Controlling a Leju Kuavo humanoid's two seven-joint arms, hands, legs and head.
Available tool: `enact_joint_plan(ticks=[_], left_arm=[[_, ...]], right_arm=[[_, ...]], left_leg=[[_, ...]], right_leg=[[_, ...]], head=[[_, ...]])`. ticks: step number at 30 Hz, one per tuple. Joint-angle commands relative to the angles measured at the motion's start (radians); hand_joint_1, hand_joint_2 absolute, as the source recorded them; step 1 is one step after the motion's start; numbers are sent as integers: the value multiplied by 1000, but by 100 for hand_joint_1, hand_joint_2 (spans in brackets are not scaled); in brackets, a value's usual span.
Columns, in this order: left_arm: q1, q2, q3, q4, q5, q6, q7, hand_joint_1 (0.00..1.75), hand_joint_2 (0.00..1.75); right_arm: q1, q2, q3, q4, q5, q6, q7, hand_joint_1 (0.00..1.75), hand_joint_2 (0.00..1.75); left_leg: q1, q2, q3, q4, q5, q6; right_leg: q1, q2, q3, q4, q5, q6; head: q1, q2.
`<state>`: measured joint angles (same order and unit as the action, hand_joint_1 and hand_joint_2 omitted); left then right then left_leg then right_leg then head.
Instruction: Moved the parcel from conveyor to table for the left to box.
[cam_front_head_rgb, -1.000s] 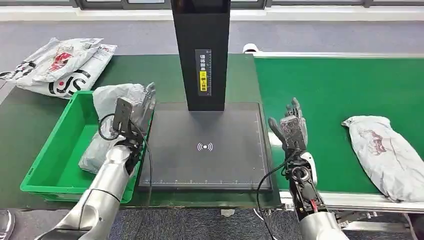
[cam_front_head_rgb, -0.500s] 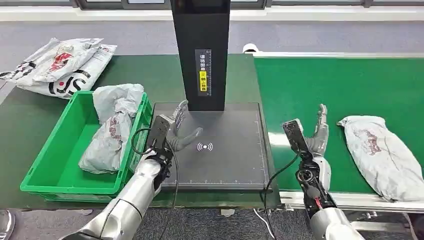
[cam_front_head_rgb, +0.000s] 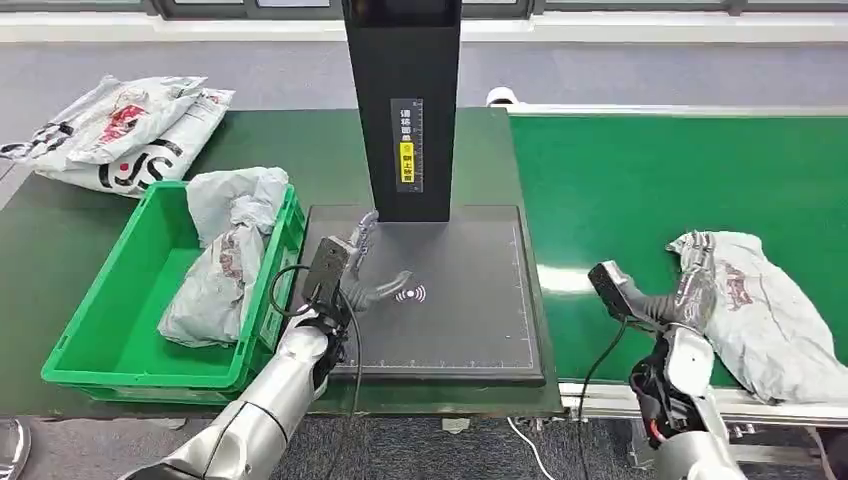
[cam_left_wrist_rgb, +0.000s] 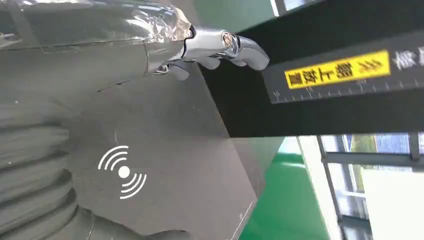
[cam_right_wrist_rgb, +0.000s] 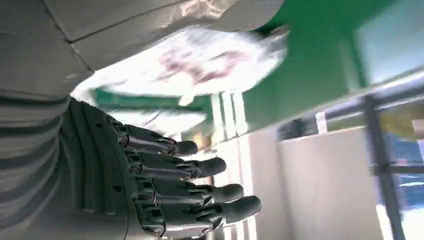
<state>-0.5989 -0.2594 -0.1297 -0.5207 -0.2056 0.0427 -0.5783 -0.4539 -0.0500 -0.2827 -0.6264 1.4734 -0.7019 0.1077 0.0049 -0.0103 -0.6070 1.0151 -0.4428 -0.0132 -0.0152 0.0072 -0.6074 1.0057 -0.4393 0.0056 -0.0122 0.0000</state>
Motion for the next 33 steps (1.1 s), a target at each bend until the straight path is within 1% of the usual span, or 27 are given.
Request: enact_joint_plan(ticks=[1, 2, 7, 9, 10, 11, 12, 13, 16, 18, 22, 25, 27, 28, 29, 30, 33], left_arm=[[-22, 20, -70, 58, 1, 4, 6, 0, 175], [-23, 19, -70, 57, 1, 3, 6, 0, 175], [-23, 19, -70, 57, 1, 3, 6, 0, 175], [-22, 19, -70, 57, 4, 3, 6, 0, 175], [-25, 11, -71, 57, 11, -10, 25, 0, 175], [-33, 12, -71, 62, 10, -12, 31, 0, 175], [-33, 12, -71, 62, 10, -12, 31, 0, 175], [-33, 12, -71, 62, 10, -12, 31, 0, 175], [-34, 12, -71, 63, 10, -12, 31, 0, 175], [-37, 13, -72, 68, 10, -17, 31, 0, 175], [-24, 22, -64, 64, 15, -16, 29, 0, 175], [-12, 26, -60, 55, 17, -18, 28, 0, 175], [-7, 24, -57, 46, 18, -22, 28, 0, 175], [-8, 22, -58, 46, 17, -22, 29, 0, 175], [-8, 22, -58, 46, 17, -22, 29, 0, 175], [-8, 22, -58, 46, 17, -22, 29, 0, 175], [-8, 22, -58, 46, 17, -22, 29, 0, 175]], right_arm=[[1, -27, -123, 57, 30, 4, 30, 0, 175], [2, -29, -124, 62, 40, 4, 44, 0, 175], [2, -29, -124, 62, 40, 4, 44, 0, 175], [-1, -34, -125, 83, 58, 4, 75, 0, 175], [-15, -127, -88, 344, 94, 50, 305, 0, 175], [-5, -136, -79, 349, 97, 84, 339, 0, 175], [-5, -136, -79, 349, 97, 84, 339, 0, 175], [-5, -136, -79, 349, 97, 84, 339, 0, 175], [-7, -135, -79, 349, 97, 85, 339, 0, 175], [-5, -142, -62, 355, 97, 130, 379, 0, 175], [11, -144, -50, 354, 97, 162, 403, 0, 175], [12, -142, -47, 356, 97, 201, 423, 0, 175], [21, -149, -23, 354, 97, 251, 463, 0, 175], [23, -150, -23, 353, 97, 250, 464, 0, 175], [23, -150, -23, 353, 97, 250, 464, 0, 175], [23, -150, -23, 353, 97, 250, 464, 0, 175], [23, -150, -23, 353, 97, 250, 464, 0, 175]], left_leg=[[0, -1, 3, -2, -1, 0], [0, 0, 2, -1, -1, 0], [0, 0, 3, -1, -1, 0], [0, 1, 2, -1, -1, 0], [0, 1, 4, -2, -1, 1], [0, 0, 2, -1, -1, 0], [0, -3, 4, -2, 0, 1], [0, -1, 3, -1, -1, 1], [-1, 0, 1, 0, -1, 1], [-1, 0, 2, -1, -1, 1], [-1, 0, 4, -2, -1, 1], [0, 2, 3, -1, -1, 1], [-1, 1, 2, -1, -1, 1], [-1, 2, 4, -2, -2, 1], [-1, 1, 2, -1, -1, 1], [-1, 1, 4, -2, -1, 1], [-1, -1, 2, -1, -1, 1]], right_leg=[[1, -2, 4, -2, -1, -1], [0, -1, 2, -1, -1, 0], [0, -1, 3, -2, -1, 0], [0, 0, 2, -1, 0, 0], [1, -1, 4, -2, -1, -1], [0, -2, 2, -1, -1, -1], [1, -5, 6, -3, -1, 0], [1, -3, 4, -2, -1, 0], [0, -2, 2, -1, -1, 0], [-1, -2, 2, -1, -1, 0], [0, -3, 4, -3, -1, -1], [0, 0, 3, -2, 0, 0], [-1, 0, 2, -2, -1, 0], [0, 0, 4, -3, -1, -1], [-1, -1, 2, -1, -1, 0], [0, -2, 4, -3, -1, -1], [-1, -2, 3, -1, -1, 1]], head=[[0, 0], [0, 0], [0, 0], [0, 0], [0, 0], [0, 0], [0, 0], [0, 0], [0, 0], [0, 0], [0, 0], [0, 0], [0, 0], [0, 0], [0, 0], [0, 0], [0, 0]])
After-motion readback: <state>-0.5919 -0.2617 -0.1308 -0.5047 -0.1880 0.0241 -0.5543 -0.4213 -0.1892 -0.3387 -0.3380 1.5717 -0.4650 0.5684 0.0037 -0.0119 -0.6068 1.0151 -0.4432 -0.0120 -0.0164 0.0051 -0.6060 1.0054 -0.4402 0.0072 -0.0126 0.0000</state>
